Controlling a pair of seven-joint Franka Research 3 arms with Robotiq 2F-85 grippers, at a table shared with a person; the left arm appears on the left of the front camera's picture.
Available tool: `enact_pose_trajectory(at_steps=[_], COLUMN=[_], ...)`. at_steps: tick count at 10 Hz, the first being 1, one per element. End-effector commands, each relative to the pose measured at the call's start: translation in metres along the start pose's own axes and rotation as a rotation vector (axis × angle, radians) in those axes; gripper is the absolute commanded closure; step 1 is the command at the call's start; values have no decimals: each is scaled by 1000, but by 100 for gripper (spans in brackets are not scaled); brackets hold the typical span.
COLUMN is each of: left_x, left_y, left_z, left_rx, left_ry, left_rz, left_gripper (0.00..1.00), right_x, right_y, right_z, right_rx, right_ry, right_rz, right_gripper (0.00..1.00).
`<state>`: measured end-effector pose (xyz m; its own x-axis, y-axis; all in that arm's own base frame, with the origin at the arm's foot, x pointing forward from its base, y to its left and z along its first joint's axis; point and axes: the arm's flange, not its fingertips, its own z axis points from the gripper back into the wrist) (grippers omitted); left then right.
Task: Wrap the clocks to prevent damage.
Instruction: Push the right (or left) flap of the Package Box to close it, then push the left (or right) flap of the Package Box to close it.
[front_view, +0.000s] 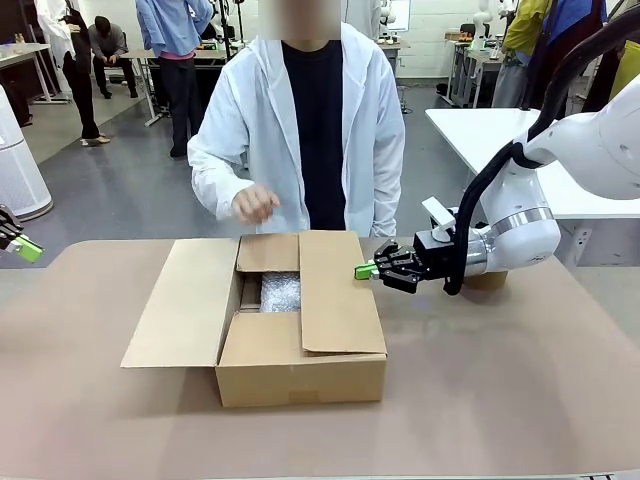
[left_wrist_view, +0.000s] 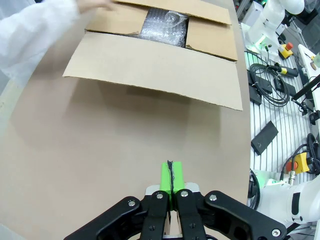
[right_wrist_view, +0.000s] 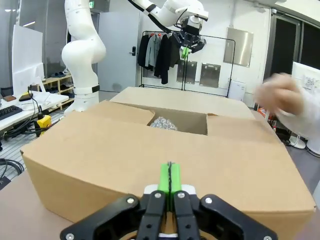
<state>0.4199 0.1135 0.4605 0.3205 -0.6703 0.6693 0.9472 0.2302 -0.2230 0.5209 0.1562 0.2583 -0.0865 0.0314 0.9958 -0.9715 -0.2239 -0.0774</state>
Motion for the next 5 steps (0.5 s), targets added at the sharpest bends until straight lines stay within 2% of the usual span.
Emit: enact_pose_trajectory(at_steps=[1,5], left_x=[1,1], left_y=[-1,-1], left_z=[2,2], left_rx=[0,0], left_ry=[-25,-25], left_rz=[-16,-16], left_gripper=[100,100], right_x=[-4,-4], right_y=[0,0], right_z=[-1,-1], right_rx=[-3,-3], right_ry=[-4,-4], right_rz=[7,7], right_gripper=[99,99])
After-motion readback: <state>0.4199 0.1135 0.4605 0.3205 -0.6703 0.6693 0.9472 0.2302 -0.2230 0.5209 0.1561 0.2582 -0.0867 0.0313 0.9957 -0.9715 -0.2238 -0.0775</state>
